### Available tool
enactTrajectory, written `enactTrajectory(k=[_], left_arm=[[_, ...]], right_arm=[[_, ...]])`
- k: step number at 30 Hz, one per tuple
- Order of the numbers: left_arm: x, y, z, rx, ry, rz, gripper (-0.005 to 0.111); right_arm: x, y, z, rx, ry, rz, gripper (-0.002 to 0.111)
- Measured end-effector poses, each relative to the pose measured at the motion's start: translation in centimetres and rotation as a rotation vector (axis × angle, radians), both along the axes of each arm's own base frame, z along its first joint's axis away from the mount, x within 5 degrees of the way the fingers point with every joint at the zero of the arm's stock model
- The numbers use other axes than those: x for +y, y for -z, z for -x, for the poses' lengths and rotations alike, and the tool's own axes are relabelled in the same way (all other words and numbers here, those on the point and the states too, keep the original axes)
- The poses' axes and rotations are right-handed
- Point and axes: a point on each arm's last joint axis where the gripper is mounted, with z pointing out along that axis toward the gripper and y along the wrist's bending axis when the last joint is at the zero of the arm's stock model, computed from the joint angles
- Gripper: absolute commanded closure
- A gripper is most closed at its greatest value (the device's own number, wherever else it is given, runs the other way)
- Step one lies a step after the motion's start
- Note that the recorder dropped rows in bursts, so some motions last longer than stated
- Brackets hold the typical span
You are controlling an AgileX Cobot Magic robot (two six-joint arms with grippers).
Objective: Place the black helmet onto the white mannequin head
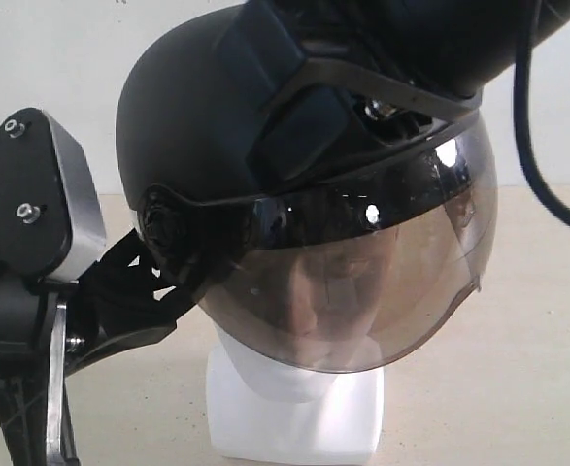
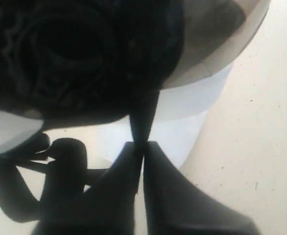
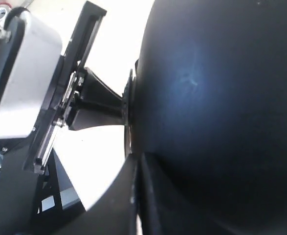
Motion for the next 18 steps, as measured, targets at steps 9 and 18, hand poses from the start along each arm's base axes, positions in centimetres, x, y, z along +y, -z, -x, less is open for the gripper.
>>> enactTrajectory(k=[9, 18], left_arm=[[1.0, -0.6, 0.1, -0.005, -0.116, 0.029, 0.092], [1.3, -1.3, 0.6, -0.012, -0.136, 0.062, 0.047]], right_arm=[[0.0, -0.2, 0.1, 0.005, -0.018, 0.020, 0.109], [0.0, -0.3, 0.1, 0.005, -0.019, 0.023, 0.109]])
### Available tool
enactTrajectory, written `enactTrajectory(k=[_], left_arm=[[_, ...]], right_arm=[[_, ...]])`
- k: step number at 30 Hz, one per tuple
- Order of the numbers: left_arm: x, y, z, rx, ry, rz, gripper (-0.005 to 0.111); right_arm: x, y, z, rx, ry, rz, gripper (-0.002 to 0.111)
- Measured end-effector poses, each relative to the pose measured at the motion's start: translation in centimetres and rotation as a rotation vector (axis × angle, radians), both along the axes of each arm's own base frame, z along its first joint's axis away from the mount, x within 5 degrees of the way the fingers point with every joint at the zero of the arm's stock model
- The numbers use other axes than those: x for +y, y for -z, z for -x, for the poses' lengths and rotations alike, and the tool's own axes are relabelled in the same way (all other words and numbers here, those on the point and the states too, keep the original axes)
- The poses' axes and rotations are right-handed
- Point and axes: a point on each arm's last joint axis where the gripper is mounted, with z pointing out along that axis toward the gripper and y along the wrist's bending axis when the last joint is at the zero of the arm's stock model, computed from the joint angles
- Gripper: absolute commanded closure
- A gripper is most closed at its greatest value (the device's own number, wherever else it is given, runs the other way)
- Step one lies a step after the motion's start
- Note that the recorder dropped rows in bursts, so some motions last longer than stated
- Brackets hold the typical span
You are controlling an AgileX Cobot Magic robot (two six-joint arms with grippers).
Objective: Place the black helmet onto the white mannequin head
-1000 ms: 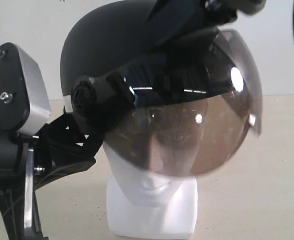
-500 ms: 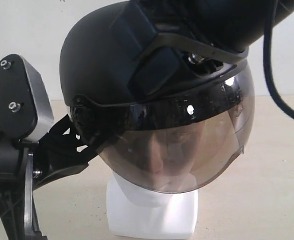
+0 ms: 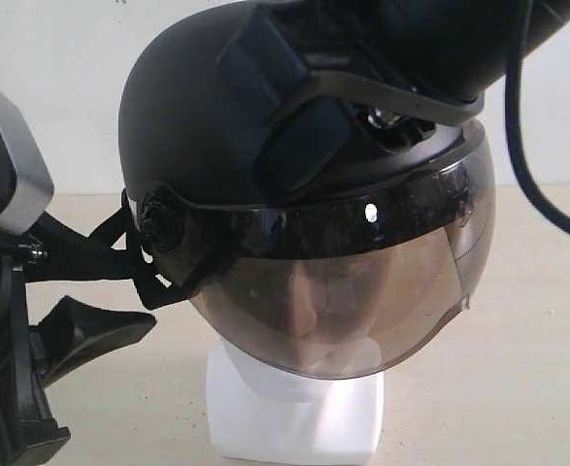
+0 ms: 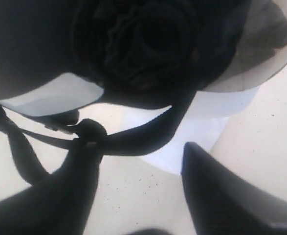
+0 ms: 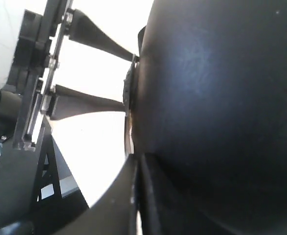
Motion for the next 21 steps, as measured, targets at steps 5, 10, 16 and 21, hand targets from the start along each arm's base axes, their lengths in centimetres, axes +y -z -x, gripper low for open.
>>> enactTrajectory(k=[5, 10, 16, 21], left_arm=[[0.1, 0.0, 0.0, -0.007, 0.001, -0.008, 0.047], [1.0, -1.4, 0.9, -0.030, -0.006, -0.025, 0.047], [3.1, -4.9, 2.8, -0.135, -0.071, 0.033, 0.048], [3.9, -5.5, 3.4, -0.151, -0.107, 0.059, 0.051]], right_arm=[[0.0, 0.0, 0.0, -0.002, -0.004, 0.002, 0.109], [0.0, 0.1, 0.0, -0.005, -0.006, 0.006, 0.109], [-0.2, -0.4, 0.1, -0.035, -0.010, -0.003, 0.109], [-1.0, -2.0, 0.3, -0.122, 0.004, -0.003, 0.109]])
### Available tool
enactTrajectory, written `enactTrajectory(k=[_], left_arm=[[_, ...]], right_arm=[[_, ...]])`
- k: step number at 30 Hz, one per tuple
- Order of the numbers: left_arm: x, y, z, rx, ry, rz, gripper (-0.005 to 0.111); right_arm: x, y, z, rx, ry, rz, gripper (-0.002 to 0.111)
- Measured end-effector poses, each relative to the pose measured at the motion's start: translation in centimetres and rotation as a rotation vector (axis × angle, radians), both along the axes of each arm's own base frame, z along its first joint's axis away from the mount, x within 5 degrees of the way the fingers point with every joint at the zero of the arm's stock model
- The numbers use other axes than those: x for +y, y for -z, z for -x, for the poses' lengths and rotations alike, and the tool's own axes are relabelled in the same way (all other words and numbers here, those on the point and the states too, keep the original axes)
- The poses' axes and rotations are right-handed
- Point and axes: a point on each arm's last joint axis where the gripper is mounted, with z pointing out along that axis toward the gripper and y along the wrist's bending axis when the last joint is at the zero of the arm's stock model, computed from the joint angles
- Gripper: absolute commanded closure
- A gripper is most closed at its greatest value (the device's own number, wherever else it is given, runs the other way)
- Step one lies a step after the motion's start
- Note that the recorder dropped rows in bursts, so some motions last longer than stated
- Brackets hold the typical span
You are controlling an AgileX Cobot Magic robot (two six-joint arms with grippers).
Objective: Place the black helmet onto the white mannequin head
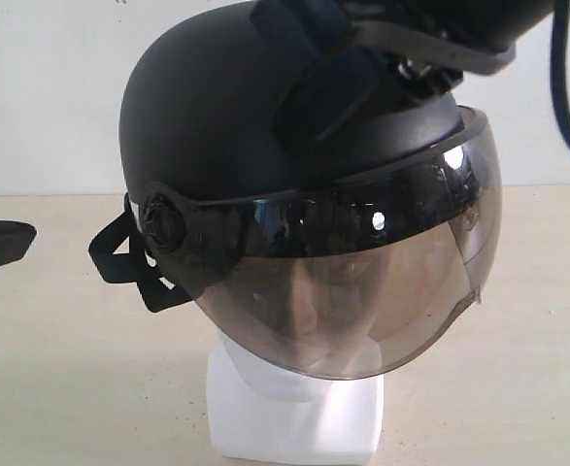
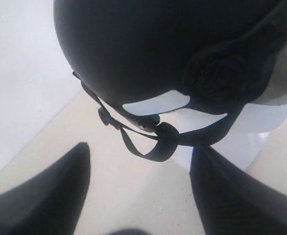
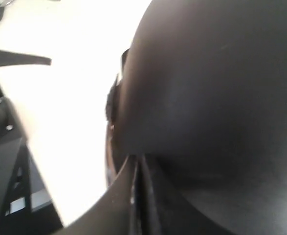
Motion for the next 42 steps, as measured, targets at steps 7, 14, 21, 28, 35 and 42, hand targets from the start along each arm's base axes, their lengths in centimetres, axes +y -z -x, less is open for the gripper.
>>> enactTrajectory(k=[7, 14, 21, 28, 35, 42], left_arm=[[-0.1, 0.2, -0.1, 0.028, -0.016, 0.026, 0.051], [-0.6, -0.2, -0.1, 0.033, -0.013, 0.136, 0.053], [-1.0, -0.9, -0.2, -0.010, 0.004, 0.223, 0.102], [-2.1, -0.9, -0.9, 0.016, 0.018, 0.314, 0.102], [-3.6, 0.2, -2.5, 0.077, 0.013, 0.333, 0.102], [-4.4, 0.8, -3.5, 0.083, 0.014, 0.332, 0.102]], right_arm=[[-1.8, -2.3, -1.1, -0.194, 0.134, 0.050, 0.109], [-8.5, -3.6, -5.3, -0.395, 0.585, 0.268, 0.109], [-13.7, -2.8, -8.5, -0.293, 0.471, 0.143, 0.109], [-15.8, 1.5, -13.5, -0.103, 0.308, 0.029, 0.109], [-13.8, 4.9, -16.7, -0.023, 0.165, -0.032, 0.109], [-10.0, 5.1, -16.0, -0.038, 0.023, -0.014, 0.109]])
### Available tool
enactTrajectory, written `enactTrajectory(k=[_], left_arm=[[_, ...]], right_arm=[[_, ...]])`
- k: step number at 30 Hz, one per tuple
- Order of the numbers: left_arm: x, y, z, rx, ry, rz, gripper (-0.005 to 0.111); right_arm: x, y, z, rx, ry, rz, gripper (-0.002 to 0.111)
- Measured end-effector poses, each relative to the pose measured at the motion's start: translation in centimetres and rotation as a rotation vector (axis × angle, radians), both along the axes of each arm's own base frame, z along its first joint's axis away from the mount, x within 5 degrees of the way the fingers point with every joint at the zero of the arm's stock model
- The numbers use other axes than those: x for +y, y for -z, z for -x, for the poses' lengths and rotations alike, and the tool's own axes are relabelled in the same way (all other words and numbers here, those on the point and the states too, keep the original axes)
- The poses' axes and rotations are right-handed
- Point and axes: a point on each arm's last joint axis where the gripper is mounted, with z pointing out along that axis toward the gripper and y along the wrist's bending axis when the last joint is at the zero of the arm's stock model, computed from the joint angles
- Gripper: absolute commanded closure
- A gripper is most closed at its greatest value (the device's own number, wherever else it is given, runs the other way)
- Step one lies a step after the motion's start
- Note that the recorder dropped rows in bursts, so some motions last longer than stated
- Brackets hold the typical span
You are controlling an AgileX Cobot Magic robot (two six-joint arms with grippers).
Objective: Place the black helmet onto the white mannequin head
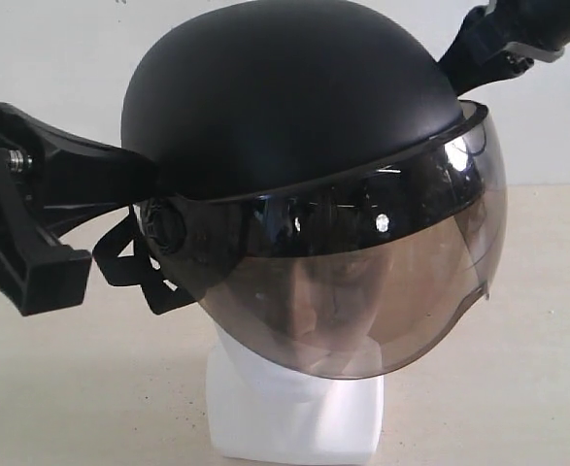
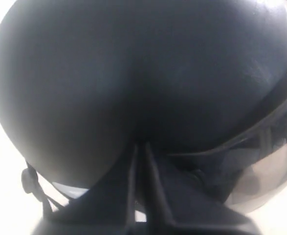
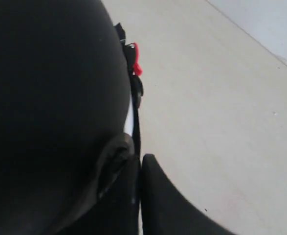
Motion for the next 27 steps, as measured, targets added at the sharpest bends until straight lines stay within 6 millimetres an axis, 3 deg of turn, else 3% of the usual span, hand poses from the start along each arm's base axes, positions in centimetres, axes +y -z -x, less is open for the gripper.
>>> enactTrajectory(k=[2, 7, 13, 19, 27], left_arm=[[0.0, -0.1, 0.0, -0.015, 0.000, -0.009, 0.102], [0.6, 0.0, -0.5, -0.037, -0.030, -0.045, 0.102], [1.6, 0.0, -1.1, -0.041, -0.089, -0.056, 0.102], [1.2, 0.7, -1.8, -0.013, -0.090, -0.083, 0.102], [1.1, 0.9, -2.0, -0.013, -0.090, -0.109, 0.102]], right_arm=[[0.9, 0.1, 0.3, -0.003, -0.029, 0.016, 0.109], [1.1, 0.0, 0.5, 0.003, -0.012, 0.039, 0.109], [0.7, -1.7, 2.1, -0.019, 0.032, 0.034, 0.109], [1.2, 0.0, 2.4, 0.026, 0.021, 0.075, 0.109], [2.6, -0.1, 3.2, -0.037, -0.004, 0.170, 0.109]])
